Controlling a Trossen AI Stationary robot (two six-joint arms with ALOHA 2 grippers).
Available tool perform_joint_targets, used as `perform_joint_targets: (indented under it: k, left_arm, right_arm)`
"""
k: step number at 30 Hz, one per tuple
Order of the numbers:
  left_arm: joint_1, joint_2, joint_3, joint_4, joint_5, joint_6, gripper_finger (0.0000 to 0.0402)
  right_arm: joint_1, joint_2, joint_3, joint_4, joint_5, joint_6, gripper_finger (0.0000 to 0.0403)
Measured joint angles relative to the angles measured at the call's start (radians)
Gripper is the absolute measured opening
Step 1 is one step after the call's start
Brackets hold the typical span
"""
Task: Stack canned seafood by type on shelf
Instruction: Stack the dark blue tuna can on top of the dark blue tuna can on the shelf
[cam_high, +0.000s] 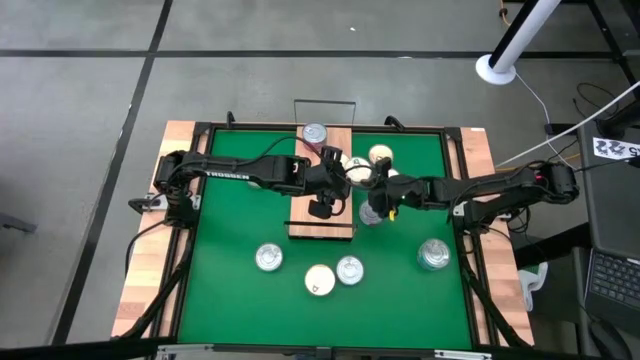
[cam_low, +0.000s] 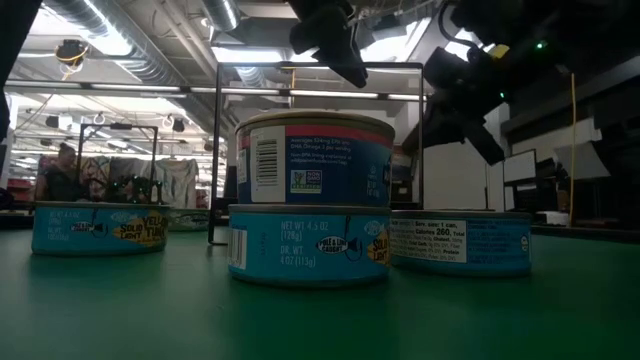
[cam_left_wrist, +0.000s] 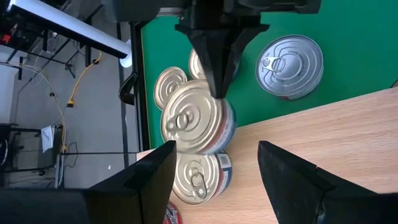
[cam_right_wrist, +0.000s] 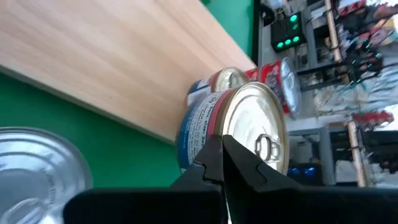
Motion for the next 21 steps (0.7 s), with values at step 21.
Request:
perform_joint_targets:
  k: [21]
  left_arm:
    - [0.000,0.000,0.000,0.004,0.001,0.028,0.0224]
  right_arm:
    - [-0.162,0.052,0.002,0.163,-0.229,-0.108,0.0000]
